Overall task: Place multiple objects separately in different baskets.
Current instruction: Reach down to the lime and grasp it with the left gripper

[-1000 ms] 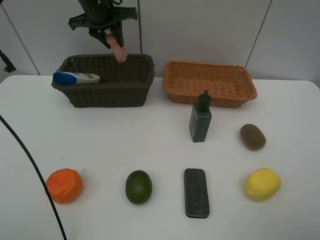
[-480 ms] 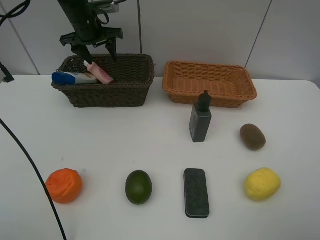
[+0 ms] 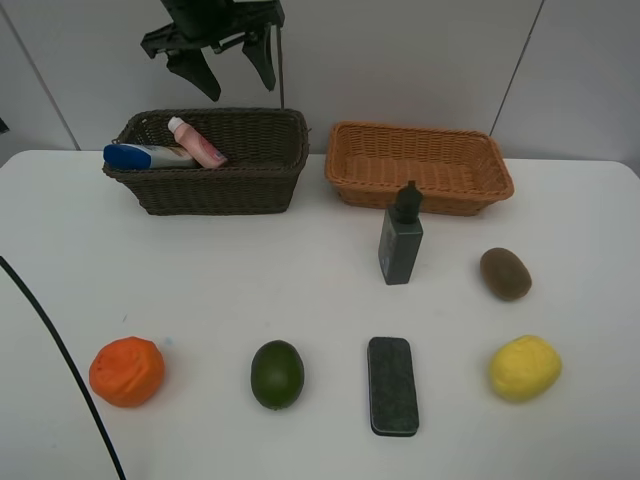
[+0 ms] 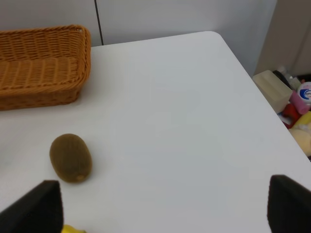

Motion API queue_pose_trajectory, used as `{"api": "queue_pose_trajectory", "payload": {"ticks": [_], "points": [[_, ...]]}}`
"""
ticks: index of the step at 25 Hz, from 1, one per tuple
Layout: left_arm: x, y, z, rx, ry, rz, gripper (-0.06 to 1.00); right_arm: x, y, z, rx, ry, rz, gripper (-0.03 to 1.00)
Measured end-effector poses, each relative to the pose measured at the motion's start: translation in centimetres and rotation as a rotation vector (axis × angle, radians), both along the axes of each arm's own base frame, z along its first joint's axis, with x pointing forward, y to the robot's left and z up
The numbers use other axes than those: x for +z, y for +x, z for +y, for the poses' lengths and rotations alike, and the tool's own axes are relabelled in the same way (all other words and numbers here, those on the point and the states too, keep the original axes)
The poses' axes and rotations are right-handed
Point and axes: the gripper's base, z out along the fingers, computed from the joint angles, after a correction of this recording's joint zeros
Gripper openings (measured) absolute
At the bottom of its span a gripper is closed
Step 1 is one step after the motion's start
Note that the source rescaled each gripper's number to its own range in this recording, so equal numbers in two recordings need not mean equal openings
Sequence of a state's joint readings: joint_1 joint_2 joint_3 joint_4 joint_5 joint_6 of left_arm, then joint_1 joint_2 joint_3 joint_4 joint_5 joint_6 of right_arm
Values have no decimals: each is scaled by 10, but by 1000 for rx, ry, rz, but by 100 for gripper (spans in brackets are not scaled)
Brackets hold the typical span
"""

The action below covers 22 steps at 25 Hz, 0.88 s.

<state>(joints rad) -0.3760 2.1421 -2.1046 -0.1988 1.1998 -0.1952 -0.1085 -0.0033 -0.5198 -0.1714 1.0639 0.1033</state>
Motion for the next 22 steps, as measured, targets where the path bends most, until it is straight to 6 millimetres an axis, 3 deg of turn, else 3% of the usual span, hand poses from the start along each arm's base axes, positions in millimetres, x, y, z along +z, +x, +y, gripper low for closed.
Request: {"api": "queue_pose_trajectory", "payload": {"ticks": [5, 8, 11, 16, 22], "points": [[3, -90, -24, -123, 71, 113, 86, 0, 0, 0, 0, 0, 0, 100], [-7, -140, -29, -150, 114, 198, 86, 0, 0, 0, 0, 0, 0, 100], [-27, -176, -32, -145, 174, 291, 86, 0, 0, 0, 0, 0, 0, 100], [-68, -206, -49, -167, 255, 371, 86, 0, 0, 0, 0, 0, 0, 100], [-117, -202, -71, -158, 276, 394, 86, 0, 0, 0, 0, 0, 0, 100]]}}
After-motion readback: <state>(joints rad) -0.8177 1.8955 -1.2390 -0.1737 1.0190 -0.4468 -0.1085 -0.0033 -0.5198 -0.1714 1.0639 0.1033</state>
